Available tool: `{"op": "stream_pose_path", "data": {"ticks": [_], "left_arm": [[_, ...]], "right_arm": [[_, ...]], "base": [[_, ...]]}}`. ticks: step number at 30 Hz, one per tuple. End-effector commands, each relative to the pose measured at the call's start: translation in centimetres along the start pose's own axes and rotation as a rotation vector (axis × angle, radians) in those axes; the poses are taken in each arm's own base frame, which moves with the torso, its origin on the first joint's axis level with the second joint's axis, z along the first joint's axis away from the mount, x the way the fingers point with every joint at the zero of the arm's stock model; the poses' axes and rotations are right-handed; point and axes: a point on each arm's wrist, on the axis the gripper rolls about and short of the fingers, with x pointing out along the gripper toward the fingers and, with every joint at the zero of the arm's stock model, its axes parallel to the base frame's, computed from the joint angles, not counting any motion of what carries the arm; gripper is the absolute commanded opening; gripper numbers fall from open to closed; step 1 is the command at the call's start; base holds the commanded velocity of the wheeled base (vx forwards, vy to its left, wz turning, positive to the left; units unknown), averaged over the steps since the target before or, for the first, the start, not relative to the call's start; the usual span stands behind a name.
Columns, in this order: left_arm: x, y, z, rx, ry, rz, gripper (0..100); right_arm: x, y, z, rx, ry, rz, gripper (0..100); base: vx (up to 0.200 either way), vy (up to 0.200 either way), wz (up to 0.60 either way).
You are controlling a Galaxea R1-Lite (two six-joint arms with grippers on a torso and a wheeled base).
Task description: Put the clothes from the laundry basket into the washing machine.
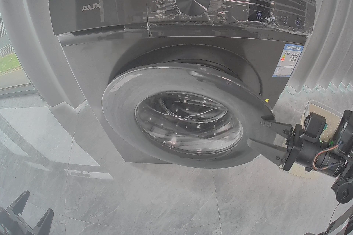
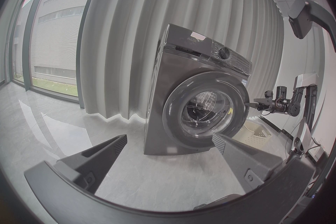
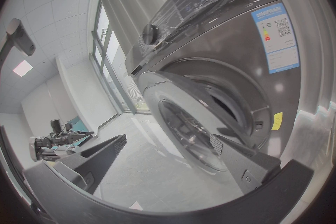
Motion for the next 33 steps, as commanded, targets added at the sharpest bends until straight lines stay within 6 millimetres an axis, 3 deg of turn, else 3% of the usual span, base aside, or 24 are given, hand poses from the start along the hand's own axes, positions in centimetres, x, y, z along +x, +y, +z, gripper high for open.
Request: {"op": "stream_pose_path", "data": {"ticks": [1,6,13,18,33], "left_arm": [[0.1,0.1,-0.5,-0.002,0.019,0.003,100],[0.1,0.1,-0.5,-0.002,0.019,0.003,100],[0.1,0.1,-0.5,-0.002,0.018,0.006,100],[0.1,0.1,-0.5,-0.001,0.017,0.005,100],[0.1,0.1,-0.5,-0.002,0.018,0.005,100]], "right_arm": [[0.5,-1.3,0.1,0.001,-0.005,-0.048,100],[0.4,-1.9,0.4,-0.002,-0.015,-0.081,100],[2.0,-3.6,0.9,-0.006,-0.065,-0.218,100],[2.3,-3.7,1.1,-0.007,-0.075,-0.221,100],[2.1,-4.0,1.5,-0.014,-0.091,-0.234,100]], "base": [[0.000,0.000,0.00],[0.000,0.000,0.00],[0.029,0.000,0.00],[0.200,0.000,0.00],[0.000,0.000,0.00]]}}
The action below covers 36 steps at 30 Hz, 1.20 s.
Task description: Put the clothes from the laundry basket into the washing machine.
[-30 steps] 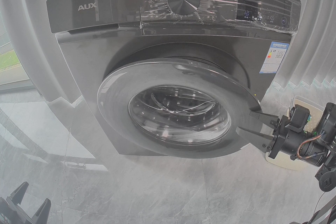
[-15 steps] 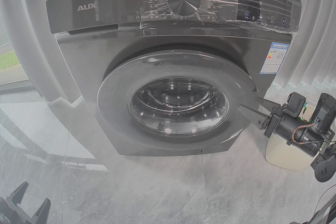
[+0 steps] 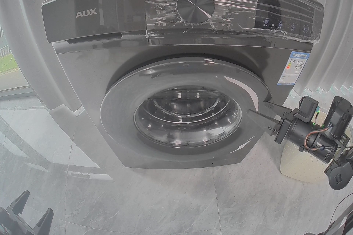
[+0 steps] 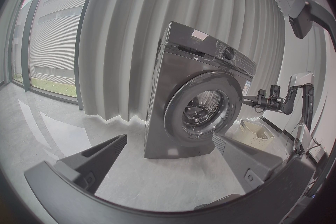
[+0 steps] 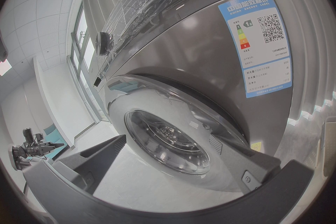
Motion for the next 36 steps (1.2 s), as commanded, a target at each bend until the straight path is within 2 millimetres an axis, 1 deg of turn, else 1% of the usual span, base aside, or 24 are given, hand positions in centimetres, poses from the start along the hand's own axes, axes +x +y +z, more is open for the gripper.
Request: {"op": "stream_pose_path", "data": {"ticks": [1,3,18,23,26,29,31,32,33,35,36], "left_arm": [[0.1,0.1,-0.5,-0.004,0.019,0.003,100],[0.1,0.1,-0.5,-0.002,0.019,0.003,100],[0.1,0.1,-0.5,-0.002,0.019,0.003,100],[0.1,0.1,-0.5,-0.002,0.019,0.003,100],[0.1,0.1,-0.5,-0.002,0.019,0.003,100],[0.1,0.1,-0.5,-0.004,0.019,0.003,100],[0.1,0.1,-0.5,-0.004,0.017,0.003,100],[0.1,0.1,-0.5,-0.004,0.017,0.003,100],[0.1,0.1,-0.5,-0.004,0.019,0.003,100],[0.1,0.1,-0.5,-0.004,0.019,0.003,100],[0.1,0.1,-0.5,-0.002,0.019,0.002,100]], "right_arm": [[-0.1,-0.3,0.2,-0.007,-0.011,-0.017,100],[-0.1,-0.4,0.3,-0.009,-0.015,-0.019,100],[-0.1,-0.3,0.4,-0.012,-0.017,-0.017,100],[-0.2,-0.2,0.2,-0.013,-0.012,-0.012,100],[-0.6,0.1,0.0,-0.019,-0.001,-0.003,100],[-2.3,0.8,0.4,-0.103,-0.010,0.038,100],[-3.8,1.4,0.9,-0.145,-0.027,0.089,100],[-4.8,1.8,1.5,-0.159,-0.046,0.109,100],[-5.5,2.1,1.9,-0.168,-0.062,0.119,100],[-6.3,2.4,2.5,-0.179,-0.085,0.116,100],[-7.0,2.4,3.0,-0.188,-0.103,0.095,100]], "base": [[0.200,0.000,0.00],[0.200,0.000,0.00],[0.000,0.000,0.00],[0.000,0.000,0.00],[0.000,0.000,0.00],[0.000,0.000,0.00],[0.000,0.000,0.00],[0.000,0.000,0.00],[0.000,0.000,0.00],[0.000,0.000,0.00],[0.000,0.000,0.00]]}}
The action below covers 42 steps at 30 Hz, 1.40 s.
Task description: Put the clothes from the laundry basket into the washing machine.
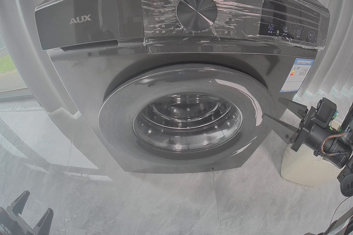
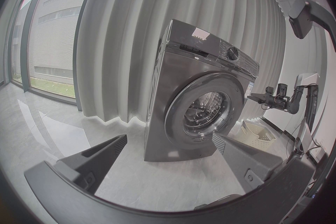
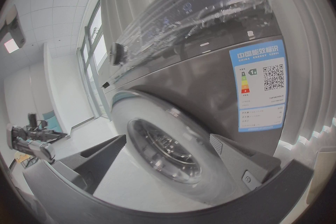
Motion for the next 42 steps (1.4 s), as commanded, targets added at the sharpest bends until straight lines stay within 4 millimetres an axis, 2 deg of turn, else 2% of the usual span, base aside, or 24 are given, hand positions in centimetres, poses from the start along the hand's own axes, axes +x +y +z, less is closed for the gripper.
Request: {"op": "stream_pose_path", "data": {"ticks": [1,2,7,13,18,22,28,34,39,42], "left_arm": [[0.1,0.1,-0.5,-0.002,0.019,0.002,100],[0.1,0.1,-0.5,-0.002,0.019,0.002,100],[0.1,0.1,-0.5,-0.002,0.019,0.002,100],[0.1,0.1,-0.5,-0.002,0.019,0.002,100],[0.1,0.1,-0.5,0.001,0.019,0.002,100],[0.1,0.1,-0.5,0.000,0.019,0.002,100],[0.1,0.1,-0.5,0.000,0.019,0.002,100],[0.1,0.1,-0.5,-0.002,0.019,0.002,100],[0.1,0.1,-0.5,-0.002,0.019,0.002,100],[0.1,0.1,-0.5,-0.002,0.019,0.003,100]], "right_arm": [[-3.5,1.1,2.1,-0.044,-0.052,0.024,100],[-4.6,1.0,2.9,-0.061,-0.077,-0.010,100],[-7.1,1.0,3.7,-0.083,-0.100,-0.083,100],[-11.3,2.5,4.3,-0.132,-0.161,-0.163,100],[-13.5,3.6,4.9,-0.156,-0.180,-0.227,100],[-15.7,5.2,5.1,-0.162,-0.180,-0.256,100],[-17.6,6.9,5.2,-0.168,-0.186,-0.261,100],[-18.5,7.6,4.9,-0.182,-0.207,-0.260,100],[-19.2,8.1,4.4,-0.185,-0.210,-0.268,100],[-20.1,8.8,3.3,-0.182,-0.194,-0.281,100]], "base": [[0.000,0.000,0.00],[0.000,0.000,0.00],[0.000,0.000,0.00],[0.000,0.000,0.00],[0.000,0.000,0.00],[0.000,0.000,0.00],[0.000,0.000,0.00],[0.000,0.000,0.00],[0.000,0.000,0.00],[0.000,0.000,0.00]]}}
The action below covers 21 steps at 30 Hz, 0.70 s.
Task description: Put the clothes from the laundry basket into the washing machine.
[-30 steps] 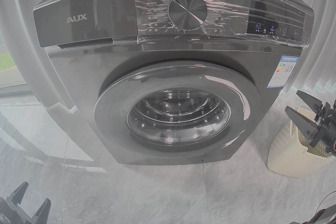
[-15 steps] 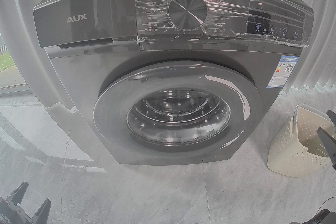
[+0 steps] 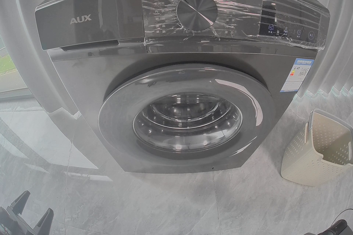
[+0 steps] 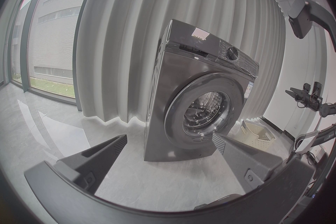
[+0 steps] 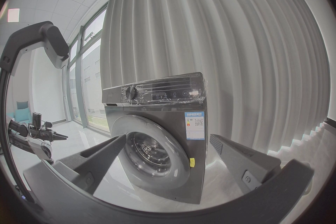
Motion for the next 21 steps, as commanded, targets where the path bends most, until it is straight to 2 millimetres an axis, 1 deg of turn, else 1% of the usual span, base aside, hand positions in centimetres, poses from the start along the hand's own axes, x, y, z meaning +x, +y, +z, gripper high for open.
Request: {"op": "stream_pose_path", "data": {"ticks": [1,9,10,12,14,15,18,19,21], "left_arm": [[0.1,0.1,-0.5,-0.004,0.018,0.005,100],[0.1,0.1,-0.5,-0.003,0.018,0.005,100],[0.1,0.1,-0.5,-0.003,0.018,0.005,100],[0.1,0.1,-0.5,-0.004,0.018,0.006,100],[0.1,0.1,-0.5,-0.004,0.017,0.011,100],[0.1,0.1,-0.5,-0.004,0.017,0.011,100],[0.1,0.1,-0.5,-0.004,0.017,0.012,100],[0.1,0.1,-0.5,-0.004,0.016,0.014,100],[0.1,0.1,-0.5,-0.003,0.016,0.014,100]], "right_arm": [[-2.2,1.0,-0.7,-0.022,-0.031,-0.011,100],[-4.8,2.0,-3.2,-0.003,0.009,-0.014,100],[-4.9,1.9,-3.8,0.002,0.026,-0.022,100],[-4.8,1.7,-5.5,-0.042,0.073,-0.040,100],[-4.7,1.1,-8.4,-0.095,0.160,-0.118,100],[-4.9,1.0,-9.0,-0.105,0.184,-0.167,100],[-5.8,0.7,-10.4,-0.098,0.270,-0.354,100],[-5.8,0.6,-10.4,-0.089,0.284,-0.407,100],[-5.7,0.5,-10.3,-0.064,0.266,-0.431,100]], "base": [[0.000,0.000,0.00],[0.000,0.000,0.00],[0.000,0.000,0.00],[0.000,0.000,0.00],[0.000,0.000,0.00],[0.000,0.000,0.00],[0.000,0.000,0.00],[0.000,0.000,0.00],[0.000,0.000,0.00]]}}
